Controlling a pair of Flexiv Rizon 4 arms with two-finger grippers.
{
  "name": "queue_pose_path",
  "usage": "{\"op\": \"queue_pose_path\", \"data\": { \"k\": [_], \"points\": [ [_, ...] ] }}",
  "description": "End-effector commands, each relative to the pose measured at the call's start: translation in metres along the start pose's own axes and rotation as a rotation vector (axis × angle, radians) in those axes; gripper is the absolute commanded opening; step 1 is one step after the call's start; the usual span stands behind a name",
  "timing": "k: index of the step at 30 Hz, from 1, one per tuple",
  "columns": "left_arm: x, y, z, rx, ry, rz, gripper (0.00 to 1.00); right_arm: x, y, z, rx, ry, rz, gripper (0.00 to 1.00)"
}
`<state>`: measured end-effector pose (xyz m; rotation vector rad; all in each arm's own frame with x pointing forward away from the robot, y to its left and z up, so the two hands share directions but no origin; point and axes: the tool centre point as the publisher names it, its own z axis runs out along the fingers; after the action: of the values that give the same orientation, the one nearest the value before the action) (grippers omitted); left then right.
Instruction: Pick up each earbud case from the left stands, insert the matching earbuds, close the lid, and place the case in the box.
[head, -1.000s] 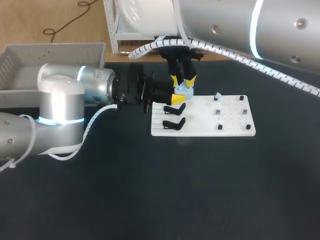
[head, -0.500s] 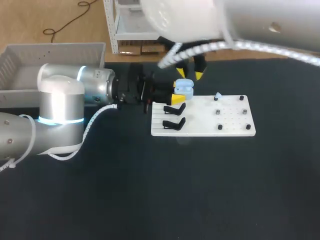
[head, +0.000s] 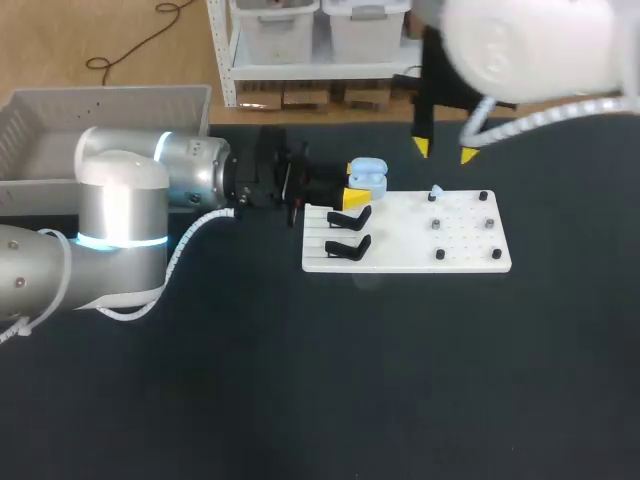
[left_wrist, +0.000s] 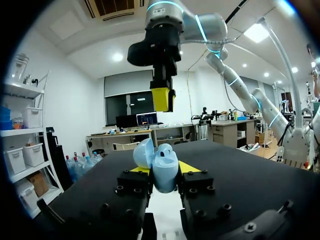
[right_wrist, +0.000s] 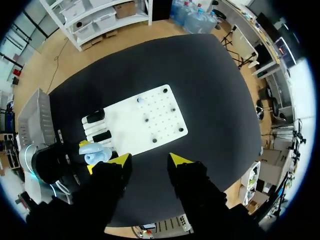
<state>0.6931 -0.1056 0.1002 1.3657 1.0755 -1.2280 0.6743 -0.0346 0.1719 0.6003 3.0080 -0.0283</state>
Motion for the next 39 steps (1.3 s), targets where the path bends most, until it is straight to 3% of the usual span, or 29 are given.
{"op": "queue_pose_path", "data": {
  "k": [1,6,15,16,19,22,31,39],
  "points": [
    [0.000,-0.001,0.000,-0.002,0.002,0.000,0.00,-0.009,-0.011,0.010,-0.338,0.005,-0.020,0.49],
    [0.000,-0.001,0.000,-0.002,0.002,0.000,0.00,-0.019,-0.014,0.029,-0.324,0.029,-0.058,0.48],
    [0.000,-0.001,0.000,-0.002,0.002,0.000,0.00,-0.039,-0.013,0.054,-0.246,-0.023,-0.103,0.49],
    [0.000,-0.001,0.000,-0.002,0.002,0.000,0.00,-0.042,-0.013,0.057,-0.239,-0.026,-0.107,0.52],
    [0.000,-0.001,0.000,-0.002,0.002,0.000,0.00,-0.052,-0.011,0.067,-0.194,-0.054,-0.104,0.87],
    [0.000,-0.001,0.000,-0.002,0.002,0.000,0.00,-0.059,-0.010,0.078,-0.138,-0.076,-0.096,0.78],
    [0.000,-0.001,0.000,-0.002,0.002,0.000,0.00,-0.071,-0.014,0.095,-0.128,-0.068,-0.070,0.98],
    [0.000,-0.001,0.000,-0.002,0.002,0.000,0.00,-0.080,-0.012,0.104,-0.176,-0.068,-0.078,0.93]
  ]
}}
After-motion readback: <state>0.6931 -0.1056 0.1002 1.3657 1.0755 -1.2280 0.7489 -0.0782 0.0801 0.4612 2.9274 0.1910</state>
